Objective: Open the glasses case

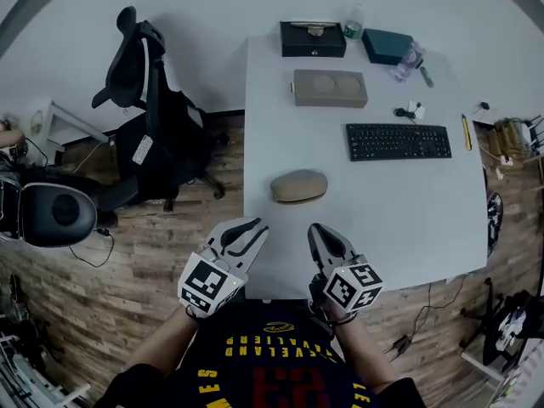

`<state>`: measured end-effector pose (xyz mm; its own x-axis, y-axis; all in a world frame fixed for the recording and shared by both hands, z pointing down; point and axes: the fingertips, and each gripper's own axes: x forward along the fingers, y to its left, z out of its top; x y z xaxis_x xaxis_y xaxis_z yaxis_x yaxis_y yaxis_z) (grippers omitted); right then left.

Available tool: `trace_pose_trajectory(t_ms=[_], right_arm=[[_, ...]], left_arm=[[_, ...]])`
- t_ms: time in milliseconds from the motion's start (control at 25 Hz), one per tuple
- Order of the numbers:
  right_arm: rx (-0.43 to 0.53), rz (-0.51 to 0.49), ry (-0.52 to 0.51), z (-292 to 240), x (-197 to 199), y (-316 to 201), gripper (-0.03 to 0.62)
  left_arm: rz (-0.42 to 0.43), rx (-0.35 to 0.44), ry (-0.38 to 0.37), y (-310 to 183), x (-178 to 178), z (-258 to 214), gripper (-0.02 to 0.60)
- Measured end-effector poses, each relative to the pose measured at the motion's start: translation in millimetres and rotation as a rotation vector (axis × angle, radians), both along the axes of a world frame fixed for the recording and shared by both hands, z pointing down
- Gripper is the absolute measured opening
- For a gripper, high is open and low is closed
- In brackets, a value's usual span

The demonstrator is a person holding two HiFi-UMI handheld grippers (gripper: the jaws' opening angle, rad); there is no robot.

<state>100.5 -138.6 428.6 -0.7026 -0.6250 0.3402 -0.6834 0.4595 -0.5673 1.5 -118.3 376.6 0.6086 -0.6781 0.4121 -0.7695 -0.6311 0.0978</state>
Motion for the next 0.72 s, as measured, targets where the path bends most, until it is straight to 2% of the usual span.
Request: trace_pose_trajectory(t_ms=[120,280,560,720], right_arm=[[-0.029,-0.025,0.013,15,-4,-6,0.021],[-0.068,-0.025,0.021,30,-13,-10,0.023],[-0.176,0.08,-0.024,57,-16,-24,0.028],[-0.248,0.12,-0.037,78,-17,-19,0.06]], left_arm=[[-0.013,0.011,-0.045,-7,-2,4,0.071],[-0.016,0.004,-0.065,-11,-11,12,0.071],[0.062,0.006,-0.091,-38,-11,46,0.091],[0.108,-0.029,-0.08,-44,-3,75,0.118]])
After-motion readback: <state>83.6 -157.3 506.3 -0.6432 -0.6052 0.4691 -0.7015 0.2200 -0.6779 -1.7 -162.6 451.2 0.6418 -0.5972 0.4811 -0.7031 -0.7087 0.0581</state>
